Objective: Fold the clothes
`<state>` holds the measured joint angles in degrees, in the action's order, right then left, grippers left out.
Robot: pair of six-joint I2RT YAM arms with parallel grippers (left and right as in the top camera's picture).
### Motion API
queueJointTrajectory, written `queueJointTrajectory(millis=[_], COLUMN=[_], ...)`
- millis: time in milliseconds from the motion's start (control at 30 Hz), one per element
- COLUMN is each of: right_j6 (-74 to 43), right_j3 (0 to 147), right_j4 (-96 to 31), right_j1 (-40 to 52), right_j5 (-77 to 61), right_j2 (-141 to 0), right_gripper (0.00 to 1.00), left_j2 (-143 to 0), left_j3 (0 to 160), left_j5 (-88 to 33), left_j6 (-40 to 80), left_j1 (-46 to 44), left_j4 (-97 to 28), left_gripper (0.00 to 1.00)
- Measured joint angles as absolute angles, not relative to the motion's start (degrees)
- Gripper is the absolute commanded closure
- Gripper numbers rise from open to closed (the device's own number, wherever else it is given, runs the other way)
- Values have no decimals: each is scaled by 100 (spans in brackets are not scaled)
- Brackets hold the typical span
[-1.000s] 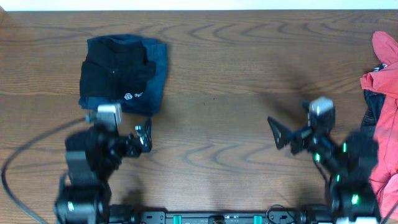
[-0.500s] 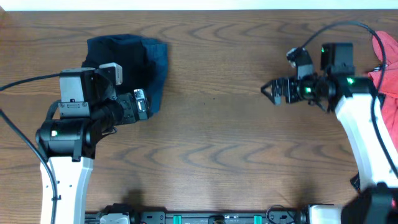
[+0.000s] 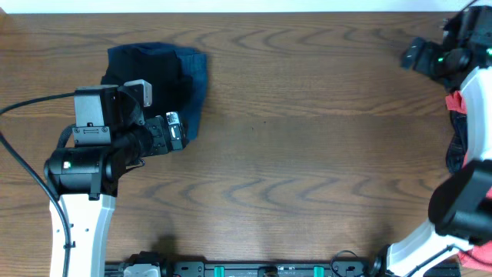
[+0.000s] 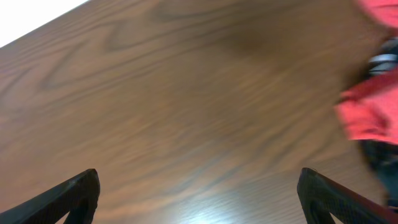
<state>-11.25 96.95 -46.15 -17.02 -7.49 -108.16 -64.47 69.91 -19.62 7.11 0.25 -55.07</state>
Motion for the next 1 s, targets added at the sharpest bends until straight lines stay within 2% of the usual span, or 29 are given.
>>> queueJointTrajectory(millis=[33,100,133,167,200,300,433,567,667,700,733,767,800,833,867,1000], right_j6=[-1153,-1162,-1175,-1216,-1249,-1293,-1264,-1234,-1188,-1199,-1188,-1157,-1177,-1173,-1170,-1063], right_j3=[9789,9998,10073,10114,10132,10141,10145,10145,10145,10151,10151,10151,10151,10151,10151,10154], right_j4=[-4604,-4554,-4501,-4416,-4316,-4069,-3651,-3358,-3201,-3155,-3118,-3094,-3083,-3083,-3083,-3079], right_j1=[-1789,-2008,-2117,-2211,-2314,-2521,-2698,-2779,-2801,-2801,-2801,-2801,-2801,-2801,-2801,-2786], right_j5=[-679,-543,-489,-436,-364,-110,224,346,351,353,362,355,360,362,357,91], right_j2=[-10960,-11319,-11485,-11636,-11789,-12140,-12621,-12912,-13045,-13089,-13137,-13166,-13203,-13218,-13229,-13190], right_gripper=[4,16,17,17,10,7,8,14,28,37,58,72,84,92,98,99], left_j2=[-6447,-6447,-6447,-6447,-6447,-6447,-6447,-6447,-6447,-6447,-6447,-6447,-6447,-6447,-6447,-6447], left_j3=[6991,6991,6991,6991,6991,6991,6991,6991,6991,6991,6991,6991,6991,6991,6991,6991], left_j5=[-1962,-1962,-1962,-1962,-1962,-1962,-1962,-1962,-1962,-1962,-1962,-1962,-1962,-1962,-1962,-1962], left_j6=[711,711,711,711,711,711,711,711,711,711,711,711,711,711,711,711], left_j1=[25,25,25,25,25,25,25,25,25,25,25,25,25,25,25,25], left_j4=[-5507,-5507,-5507,-5507,-5509,-5509,-5551,-5642,-5658,-5660,-5658,-5658,-5660,-5660,-5660,-5660], left_gripper=[2,2,2,2,2,2,2,2,2,2,2,2,2,2,2,2])
